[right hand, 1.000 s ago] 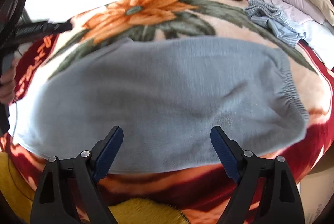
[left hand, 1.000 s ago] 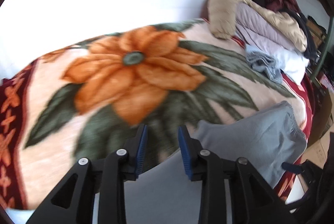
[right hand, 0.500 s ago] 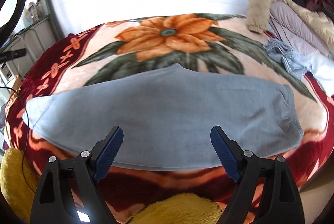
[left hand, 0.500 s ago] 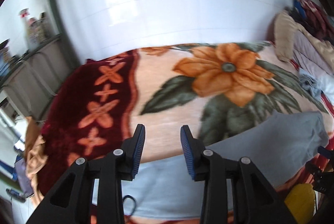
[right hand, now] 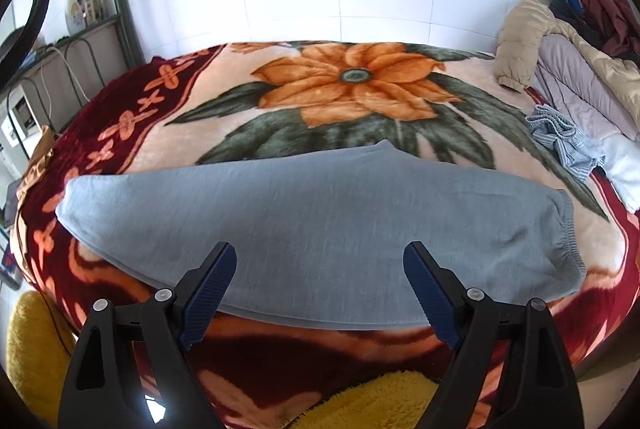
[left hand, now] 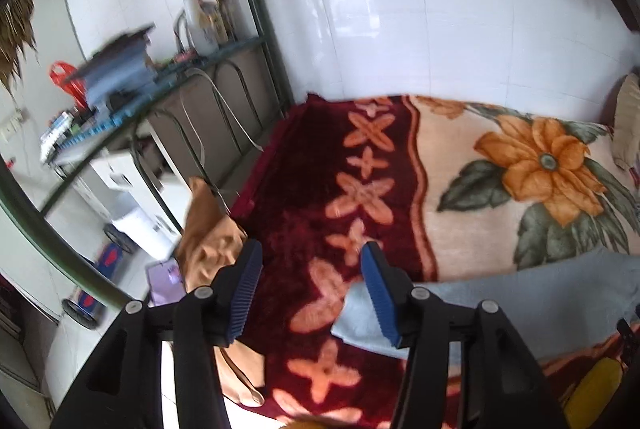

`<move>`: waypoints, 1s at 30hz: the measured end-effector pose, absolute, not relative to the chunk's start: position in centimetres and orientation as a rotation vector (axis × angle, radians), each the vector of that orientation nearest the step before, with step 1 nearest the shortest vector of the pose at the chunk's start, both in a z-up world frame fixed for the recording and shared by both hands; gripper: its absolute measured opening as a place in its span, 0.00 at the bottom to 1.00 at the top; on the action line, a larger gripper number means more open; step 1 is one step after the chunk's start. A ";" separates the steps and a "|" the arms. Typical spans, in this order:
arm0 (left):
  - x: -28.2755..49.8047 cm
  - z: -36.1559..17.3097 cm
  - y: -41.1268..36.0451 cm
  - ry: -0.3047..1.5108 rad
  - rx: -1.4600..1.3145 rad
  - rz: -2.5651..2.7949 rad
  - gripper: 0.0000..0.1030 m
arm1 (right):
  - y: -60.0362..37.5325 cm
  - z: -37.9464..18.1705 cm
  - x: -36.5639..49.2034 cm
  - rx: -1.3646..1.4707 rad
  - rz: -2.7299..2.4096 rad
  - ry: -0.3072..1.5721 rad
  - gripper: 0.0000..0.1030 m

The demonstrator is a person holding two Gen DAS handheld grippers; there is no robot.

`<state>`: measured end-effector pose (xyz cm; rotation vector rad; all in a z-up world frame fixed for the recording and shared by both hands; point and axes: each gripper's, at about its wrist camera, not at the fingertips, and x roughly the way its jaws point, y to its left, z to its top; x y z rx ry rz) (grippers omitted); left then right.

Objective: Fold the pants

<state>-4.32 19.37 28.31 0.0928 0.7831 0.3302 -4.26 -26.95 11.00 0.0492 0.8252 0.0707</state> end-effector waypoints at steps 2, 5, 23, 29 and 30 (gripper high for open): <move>-4.0 25.5 19.9 0.838 0.045 0.289 0.53 | -26.6 10.8 -4.2 0.047 0.070 0.837 0.85; -2.4 20.9 19.3 0.921 -0.022 0.238 0.53 | -26.1 10.6 -4.3 0.027 0.067 0.850 0.85; 3.1 3.3 23.9 1.201 -0.183 0.209 0.76 | -26.8 9.5 -3.6 0.012 -0.014 0.911 0.85; 2.8 2.4 24.5 1.146 -0.299 0.169 0.82 | -26.3 8.9 -3.5 -0.014 -0.013 0.932 0.85; 2.8 2.3 24.3 1.142 -0.300 0.162 0.82 | -26.2 8.9 -3.5 -0.015 -0.014 0.932 0.85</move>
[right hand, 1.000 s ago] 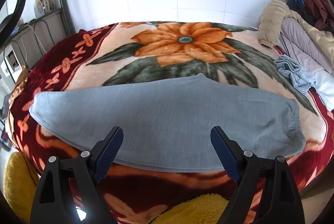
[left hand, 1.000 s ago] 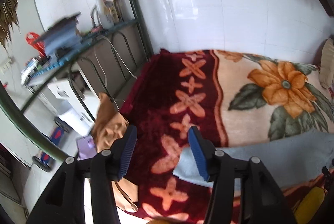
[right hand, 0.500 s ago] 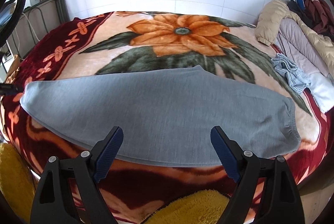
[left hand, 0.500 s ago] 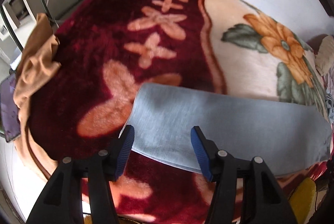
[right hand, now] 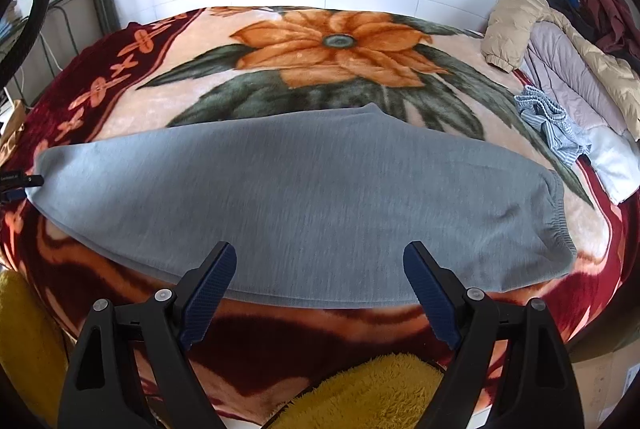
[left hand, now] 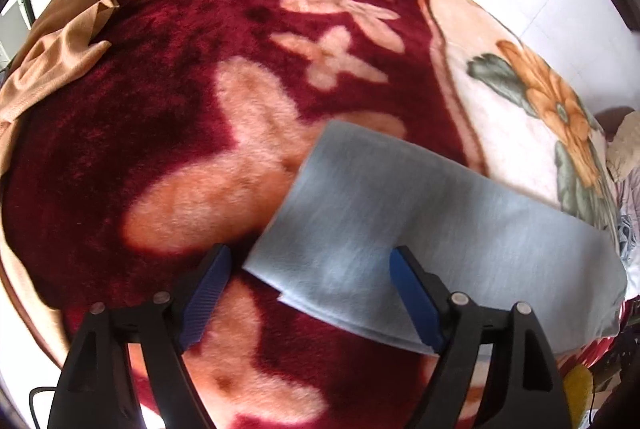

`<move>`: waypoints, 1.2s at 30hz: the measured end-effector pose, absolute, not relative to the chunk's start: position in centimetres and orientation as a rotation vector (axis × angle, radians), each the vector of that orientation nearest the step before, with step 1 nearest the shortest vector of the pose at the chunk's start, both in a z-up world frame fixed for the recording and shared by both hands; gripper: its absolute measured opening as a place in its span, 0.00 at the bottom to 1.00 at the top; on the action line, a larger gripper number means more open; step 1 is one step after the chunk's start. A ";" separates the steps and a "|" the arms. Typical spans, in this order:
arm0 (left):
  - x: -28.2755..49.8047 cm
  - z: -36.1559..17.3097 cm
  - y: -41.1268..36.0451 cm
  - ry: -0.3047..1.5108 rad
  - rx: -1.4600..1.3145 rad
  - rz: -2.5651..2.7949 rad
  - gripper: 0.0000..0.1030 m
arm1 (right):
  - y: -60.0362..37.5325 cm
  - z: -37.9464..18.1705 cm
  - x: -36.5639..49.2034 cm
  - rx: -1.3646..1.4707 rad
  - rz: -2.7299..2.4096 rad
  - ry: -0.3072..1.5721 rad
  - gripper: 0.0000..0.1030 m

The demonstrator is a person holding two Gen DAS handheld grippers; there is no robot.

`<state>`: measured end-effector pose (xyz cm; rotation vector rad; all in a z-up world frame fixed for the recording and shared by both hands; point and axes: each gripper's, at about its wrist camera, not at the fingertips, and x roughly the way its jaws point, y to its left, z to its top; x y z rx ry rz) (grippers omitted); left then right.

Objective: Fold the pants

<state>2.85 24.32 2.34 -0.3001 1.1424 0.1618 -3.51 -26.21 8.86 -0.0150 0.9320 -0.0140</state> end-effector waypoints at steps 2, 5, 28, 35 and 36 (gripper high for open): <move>3.0 2.3 23.8 1.134 -0.296 0.168 0.81 | -26.2 8.8 -3.5 -0.011 -0.014 0.932 0.85; 3.1 2.1 23.3 1.120 -0.325 0.142 0.53 | -26.1 9.0 -3.7 -0.007 -0.014 0.927 0.85; 1.0 12.4 15.7 0.937 -0.263 -0.065 0.12 | -28.5 10.0 -5.1 0.047 -0.033 0.876 0.85; 1.8 13.2 10.4 0.945 -0.261 -0.176 0.12 | -30.4 9.8 -5.6 0.087 -0.060 0.870 0.85; 2.0 13.1 9.7 0.950 -0.256 -0.183 0.12 | -30.6 9.8 -5.7 0.091 -0.064 0.869 0.85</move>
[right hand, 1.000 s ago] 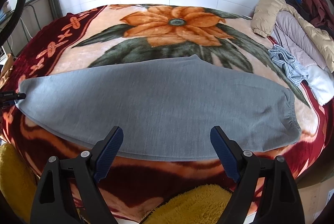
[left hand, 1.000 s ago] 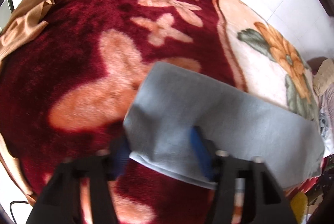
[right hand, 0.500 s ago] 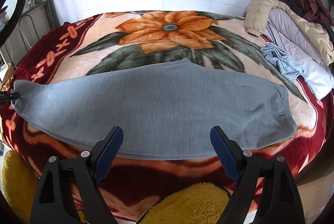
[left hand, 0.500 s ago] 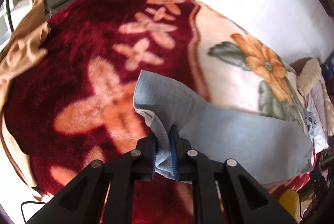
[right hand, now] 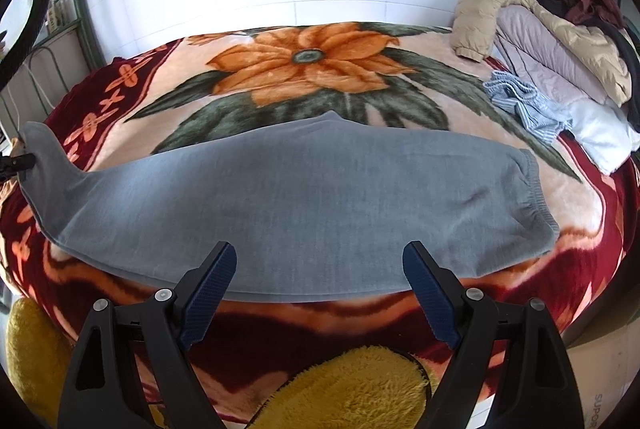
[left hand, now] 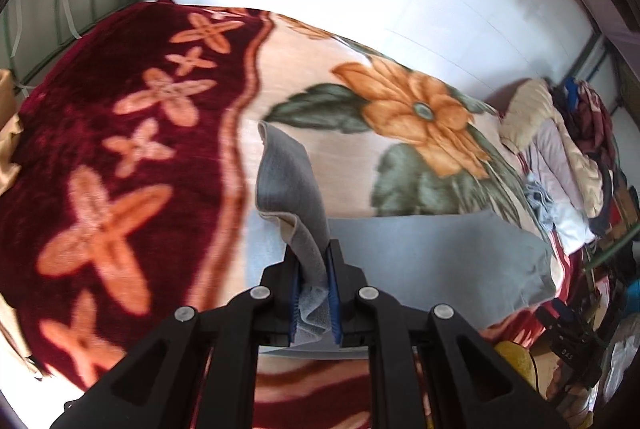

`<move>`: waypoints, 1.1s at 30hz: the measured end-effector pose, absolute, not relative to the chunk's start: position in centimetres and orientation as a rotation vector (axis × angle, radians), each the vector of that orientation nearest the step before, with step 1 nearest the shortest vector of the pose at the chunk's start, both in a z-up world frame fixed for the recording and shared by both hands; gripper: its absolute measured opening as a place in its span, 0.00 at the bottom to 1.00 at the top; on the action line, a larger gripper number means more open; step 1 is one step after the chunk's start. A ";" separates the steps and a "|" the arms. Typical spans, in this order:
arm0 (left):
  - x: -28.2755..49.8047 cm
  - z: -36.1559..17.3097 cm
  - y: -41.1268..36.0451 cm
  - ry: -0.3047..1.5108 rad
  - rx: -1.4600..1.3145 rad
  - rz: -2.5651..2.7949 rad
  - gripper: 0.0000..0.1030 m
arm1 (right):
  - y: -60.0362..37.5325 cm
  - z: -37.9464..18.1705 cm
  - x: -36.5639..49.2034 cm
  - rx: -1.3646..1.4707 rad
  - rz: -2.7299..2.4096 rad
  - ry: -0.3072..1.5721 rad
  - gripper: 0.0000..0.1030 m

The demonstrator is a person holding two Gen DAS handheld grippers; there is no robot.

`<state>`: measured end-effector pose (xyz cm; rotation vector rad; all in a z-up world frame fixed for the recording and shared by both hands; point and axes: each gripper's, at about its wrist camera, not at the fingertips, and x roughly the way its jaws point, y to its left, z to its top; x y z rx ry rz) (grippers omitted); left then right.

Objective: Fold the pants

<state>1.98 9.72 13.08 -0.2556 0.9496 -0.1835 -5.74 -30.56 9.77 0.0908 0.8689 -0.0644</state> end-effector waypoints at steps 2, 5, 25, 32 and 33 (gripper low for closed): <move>2.3 12.6 8.4 0.964 -0.252 -0.203 0.12 | -31.1 9.7 -5.8 0.099 -0.072 0.866 0.85; 2.7 11.7 6.7 0.985 -0.238 -0.222 0.12 | -31.7 9.5 -5.8 0.116 -0.080 0.865 0.85; 3.9 6.3 -7.9 1.090 -0.006 -0.419 0.15 | -34.5 7.9 -4.1 0.166 -0.078 0.865 0.85; 3.4 5.9 -9.1 1.090 -0.024 -0.492 0.30 | -36.0 7.2 -4.6 0.186 -0.126 0.875 0.85; 3.2 6.1 -9.1 1.076 -0.021 -0.490 0.33 | -36.4 7.0 -4.7 0.188 -0.133 0.879 0.85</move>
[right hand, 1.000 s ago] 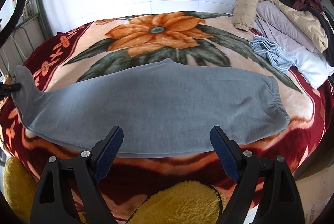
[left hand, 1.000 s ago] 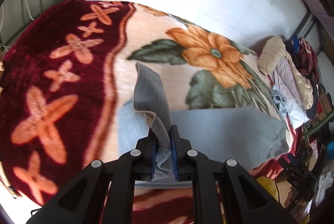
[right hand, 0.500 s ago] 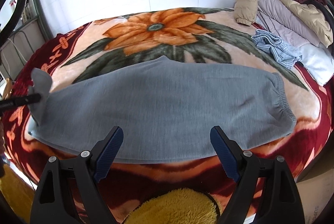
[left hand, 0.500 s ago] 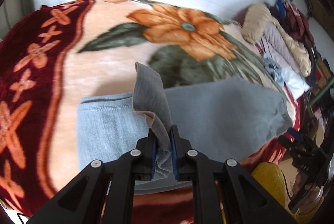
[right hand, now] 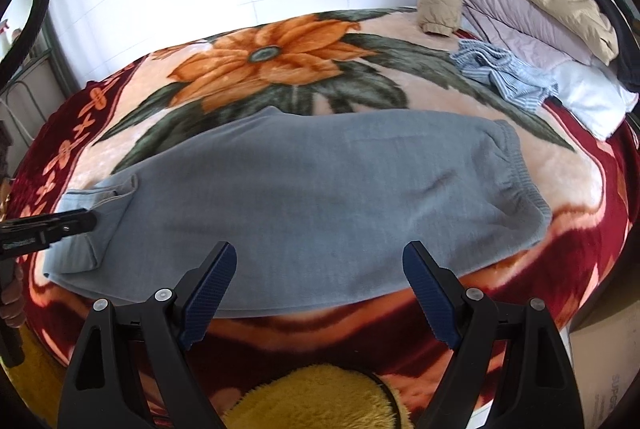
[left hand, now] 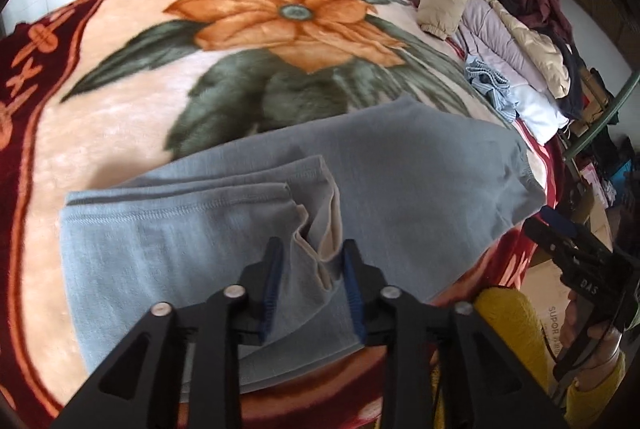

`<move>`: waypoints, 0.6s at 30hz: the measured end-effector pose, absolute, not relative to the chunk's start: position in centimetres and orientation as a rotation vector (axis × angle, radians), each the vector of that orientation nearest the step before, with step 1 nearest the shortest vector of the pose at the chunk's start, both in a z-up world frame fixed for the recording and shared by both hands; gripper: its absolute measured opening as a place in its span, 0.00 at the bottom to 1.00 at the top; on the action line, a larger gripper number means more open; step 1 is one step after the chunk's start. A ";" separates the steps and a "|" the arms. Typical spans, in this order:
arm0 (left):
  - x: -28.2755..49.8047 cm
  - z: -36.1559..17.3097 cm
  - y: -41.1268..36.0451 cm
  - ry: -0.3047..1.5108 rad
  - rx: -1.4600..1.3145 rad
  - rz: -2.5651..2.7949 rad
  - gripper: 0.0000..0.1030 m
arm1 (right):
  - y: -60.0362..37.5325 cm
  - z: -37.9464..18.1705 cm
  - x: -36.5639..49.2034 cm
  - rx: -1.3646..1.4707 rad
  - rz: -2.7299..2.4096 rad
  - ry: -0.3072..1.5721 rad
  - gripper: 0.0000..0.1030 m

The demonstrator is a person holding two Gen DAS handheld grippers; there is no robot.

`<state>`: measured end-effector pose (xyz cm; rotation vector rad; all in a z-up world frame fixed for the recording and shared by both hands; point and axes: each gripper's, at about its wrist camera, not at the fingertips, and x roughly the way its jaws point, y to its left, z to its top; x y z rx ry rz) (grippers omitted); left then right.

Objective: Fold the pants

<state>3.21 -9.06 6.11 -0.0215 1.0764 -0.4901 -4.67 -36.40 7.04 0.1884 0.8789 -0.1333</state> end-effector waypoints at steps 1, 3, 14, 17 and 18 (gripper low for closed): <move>3.1 6.3 -9.0 1.070 -0.029 -0.492 0.33 | -36.7 6.9 -4.7 0.191 -0.140 0.883 0.85; 2.9 6.6 -8.6 1.061 -0.055 -0.503 0.34 | -37.6 6.5 -4.8 0.198 -0.158 0.893 0.85; 3.3 4.5 -9.6 1.081 -0.014 -0.523 0.21 | -45.3 4.7 -5.5 0.228 -0.325 0.918 0.85; 3.6 2.5 -10.6 1.119 0.010 -0.502 0.21 | -48.6 4.2 -5.8 0.312 -0.386 0.892 0.85; 3.6 2.1 -10.7 1.119 0.021 -0.495 0.21 | -50.1 3.8 -6.0 0.365 -0.411 0.881 0.85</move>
